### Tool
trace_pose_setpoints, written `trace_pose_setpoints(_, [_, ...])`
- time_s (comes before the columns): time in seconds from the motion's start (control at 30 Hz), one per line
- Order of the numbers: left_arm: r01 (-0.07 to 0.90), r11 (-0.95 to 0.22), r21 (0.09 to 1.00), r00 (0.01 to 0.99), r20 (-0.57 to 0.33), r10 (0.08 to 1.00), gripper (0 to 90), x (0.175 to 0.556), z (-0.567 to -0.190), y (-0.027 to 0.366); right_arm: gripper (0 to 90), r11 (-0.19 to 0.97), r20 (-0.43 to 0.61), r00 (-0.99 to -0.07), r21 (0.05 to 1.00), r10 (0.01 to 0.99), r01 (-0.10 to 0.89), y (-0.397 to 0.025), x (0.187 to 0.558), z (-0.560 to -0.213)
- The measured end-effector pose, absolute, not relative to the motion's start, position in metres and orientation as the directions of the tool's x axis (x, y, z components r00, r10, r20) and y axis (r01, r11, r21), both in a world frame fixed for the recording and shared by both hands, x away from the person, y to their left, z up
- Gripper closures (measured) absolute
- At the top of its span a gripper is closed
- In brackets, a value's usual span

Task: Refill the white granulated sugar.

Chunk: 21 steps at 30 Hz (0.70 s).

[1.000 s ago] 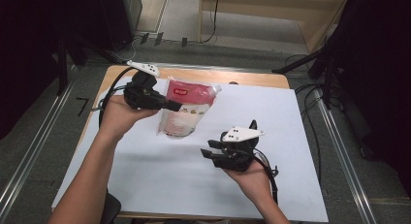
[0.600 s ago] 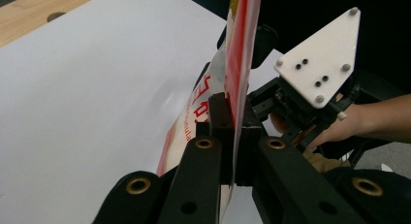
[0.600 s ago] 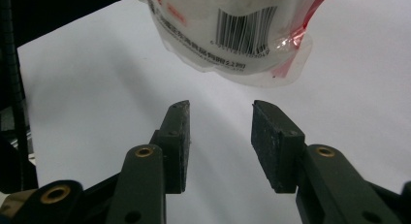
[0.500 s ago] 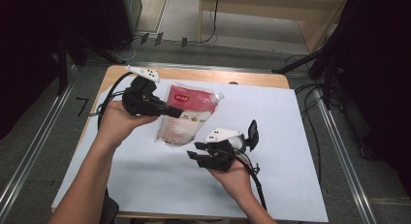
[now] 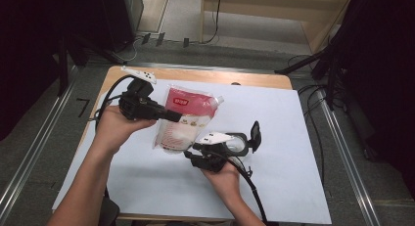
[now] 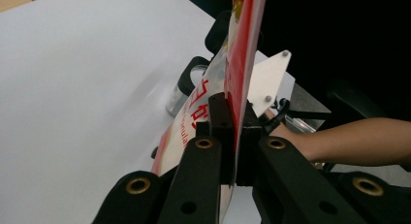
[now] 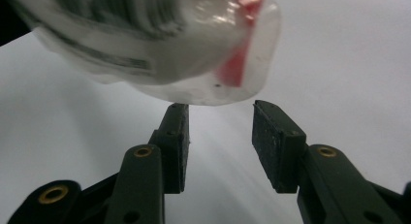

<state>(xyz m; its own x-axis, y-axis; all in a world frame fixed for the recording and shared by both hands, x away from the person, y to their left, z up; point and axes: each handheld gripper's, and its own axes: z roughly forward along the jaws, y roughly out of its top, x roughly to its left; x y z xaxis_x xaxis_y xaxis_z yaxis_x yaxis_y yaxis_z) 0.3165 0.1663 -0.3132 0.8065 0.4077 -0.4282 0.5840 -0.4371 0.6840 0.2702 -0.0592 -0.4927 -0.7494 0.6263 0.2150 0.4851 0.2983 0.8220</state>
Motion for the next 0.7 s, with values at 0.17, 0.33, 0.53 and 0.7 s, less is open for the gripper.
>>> trace_pose_setpoints(0.17, [0.619, -0.422, 0.662, 0.783, -0.478, 0.398, 90.0, 0.319, -0.318, 0.167, 57.0, 0.254, 0.192, -0.742, 0.860, 0.643, 0.443, -0.055, 0.272, -0.498])
trace_pose_setpoints(0.33, [0.643, -0.393, 0.657, 0.763, -0.505, 0.403, 90.0, 0.322, -0.321, 0.171, 56.8, 0.269, 0.145, -0.746, 0.874, 0.650, 0.404, -0.046, 0.263, -0.493])
trace_pose_setpoints(0.53, [0.652, -0.390, 0.650, 0.757, -0.533, 0.378, 90.0, 0.320, -0.319, 0.168, 58.0, 0.252, 0.126, -0.743, 0.892, 0.657, 0.375, -0.045, 0.261, -0.492])
trace_pose_setpoints(0.7, [0.667, -0.376, 0.642, 0.745, -0.572, 0.345, 90.0, 0.320, -0.316, 0.171, 59.1, 0.219, 0.153, -0.722, 0.893, 0.675, 0.393, -0.045, 0.265, -0.502])
